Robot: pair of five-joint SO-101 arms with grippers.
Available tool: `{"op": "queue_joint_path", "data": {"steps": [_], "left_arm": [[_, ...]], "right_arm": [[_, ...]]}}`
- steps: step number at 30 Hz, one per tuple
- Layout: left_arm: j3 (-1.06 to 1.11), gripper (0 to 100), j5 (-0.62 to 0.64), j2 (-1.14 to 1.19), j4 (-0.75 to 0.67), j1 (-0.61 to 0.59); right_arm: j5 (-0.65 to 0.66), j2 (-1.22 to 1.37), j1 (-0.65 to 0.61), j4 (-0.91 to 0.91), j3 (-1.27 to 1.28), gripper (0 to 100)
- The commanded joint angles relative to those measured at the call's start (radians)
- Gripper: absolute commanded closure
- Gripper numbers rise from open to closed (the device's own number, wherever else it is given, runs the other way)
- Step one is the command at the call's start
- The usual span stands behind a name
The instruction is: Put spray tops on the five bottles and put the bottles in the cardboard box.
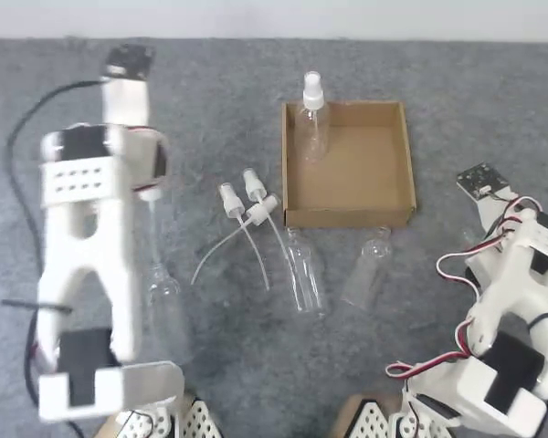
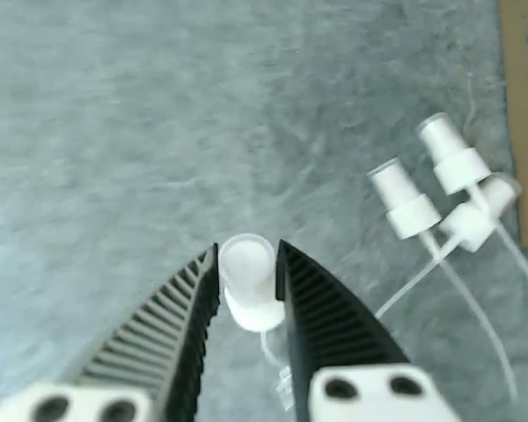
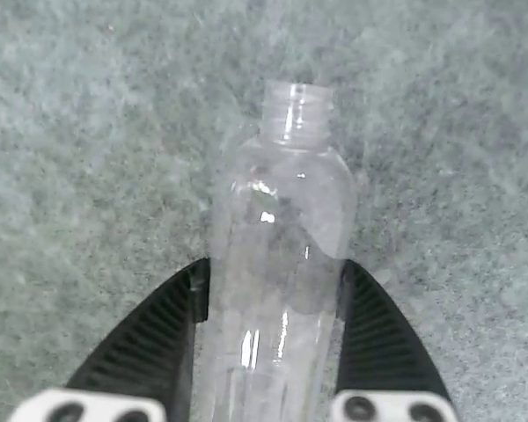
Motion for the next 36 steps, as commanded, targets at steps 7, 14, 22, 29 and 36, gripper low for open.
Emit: {"op": "queue_joint_path", "data": {"steps": [7, 14, 22, 29, 36], "left_arm": [[0.015, 91, -0.25, -0.117, 0.16, -0.18], [0.28, 91, -0.341, 0.032, -0.103, -0.181], [0.259, 91, -0.295, 0.224, -0.322, -0.186], [-0.002, 91, -0.199, 0.302, -0.373, -0.299], [-0.314, 81, -0.273, 0.549, -0.331, -0.321]], "right_arm": [[0.012, 0.024, 0.01, -0.007, 0.048, 89.3], [0.011, 0.024, 0.033, -0.007, 0.048, 89.3], [0.011, 0.025, 0.038, -0.007, 0.048, 89.3], [0.011, 0.024, 0.036, -0.007, 0.048, 89.3], [0.012, 0.024, 0.036, -0.007, 0.048, 89.3]]}}
